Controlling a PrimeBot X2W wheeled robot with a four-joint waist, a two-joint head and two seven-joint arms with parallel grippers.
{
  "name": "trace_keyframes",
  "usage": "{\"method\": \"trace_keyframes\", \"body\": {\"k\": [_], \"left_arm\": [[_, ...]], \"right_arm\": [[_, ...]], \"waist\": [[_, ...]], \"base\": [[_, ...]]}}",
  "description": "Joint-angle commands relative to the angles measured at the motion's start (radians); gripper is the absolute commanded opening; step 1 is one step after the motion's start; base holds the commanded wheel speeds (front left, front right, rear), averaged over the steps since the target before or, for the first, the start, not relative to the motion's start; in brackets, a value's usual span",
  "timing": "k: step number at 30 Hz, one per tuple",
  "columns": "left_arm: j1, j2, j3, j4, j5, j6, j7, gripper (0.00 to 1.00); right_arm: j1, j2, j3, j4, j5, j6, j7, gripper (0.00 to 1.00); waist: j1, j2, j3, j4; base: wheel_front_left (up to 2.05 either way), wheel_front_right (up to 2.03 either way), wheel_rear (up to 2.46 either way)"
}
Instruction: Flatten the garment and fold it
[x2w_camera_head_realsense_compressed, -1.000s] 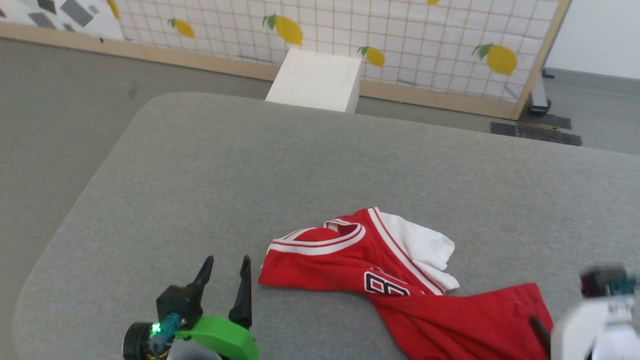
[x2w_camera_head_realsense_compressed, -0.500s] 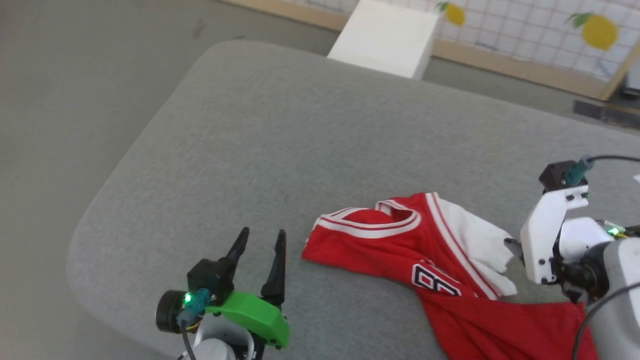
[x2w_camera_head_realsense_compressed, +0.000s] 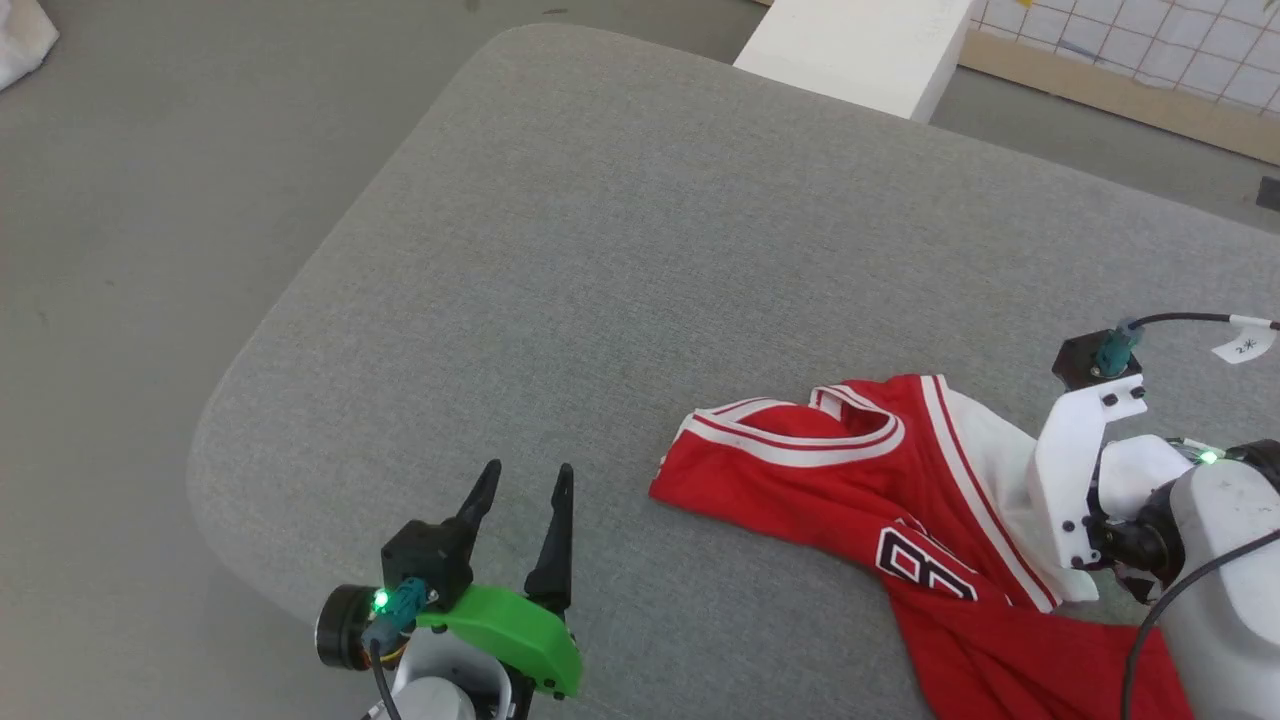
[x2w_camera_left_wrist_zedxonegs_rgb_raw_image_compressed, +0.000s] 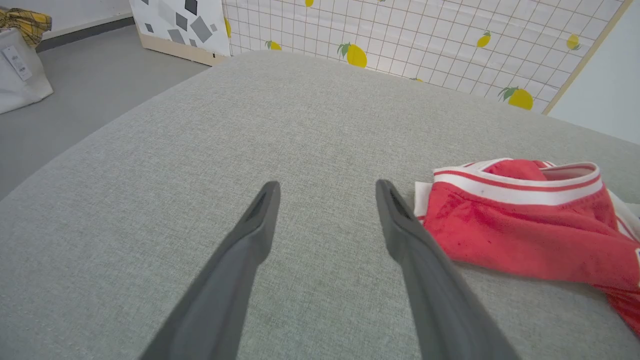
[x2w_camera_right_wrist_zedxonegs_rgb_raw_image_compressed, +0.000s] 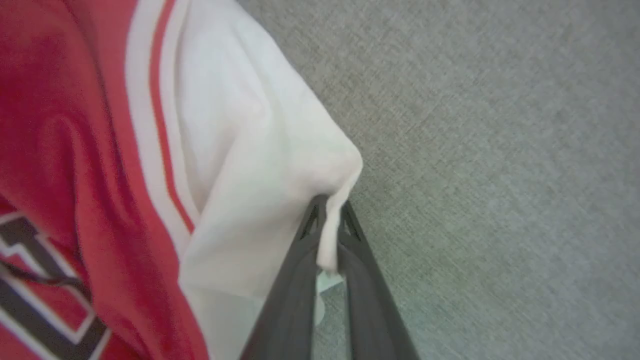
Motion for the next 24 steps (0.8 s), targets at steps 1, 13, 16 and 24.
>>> {"method": "trace_keyframes", "body": {"k": [1,13,16,24], "left_arm": [[-0.016,0.000,0.003,0.003,0.001,-0.002,-0.008,1.00],[0.004,0.026,0.021,0.010,-0.008,-0.001,-0.017,1.00],[0.006,0.030,0.023,0.008,-0.009,-0.001,-0.019,1.00],[-0.020,0.025,0.023,0.013,-0.012,-0.007,-0.022,1.00]], "right_arm": [[0.026,0.004,0.005,0.046,0.003,-0.001,-0.020,0.00],[0.044,-0.126,-0.132,0.042,0.015,-0.001,-0.196,0.00],[0.079,-0.165,-0.179,0.012,0.024,-0.001,-0.198,0.00],[0.172,-0.209,-0.352,-0.017,-0.026,-0.001,-0.219,0.00]], "waist": [[0.0000,0.0000,-0.013,-0.022],[0.0000,0.0000,-0.074,-0.186],[0.0000,0.0000,-0.075,-0.228],[0.0000,0.0000,-0.049,-0.306]], "base": [[0.00,0.00,0.00],[0.00,0.00,0.00],[0.00,0.00,0.00],[0.00,0.00,0.00]]}}
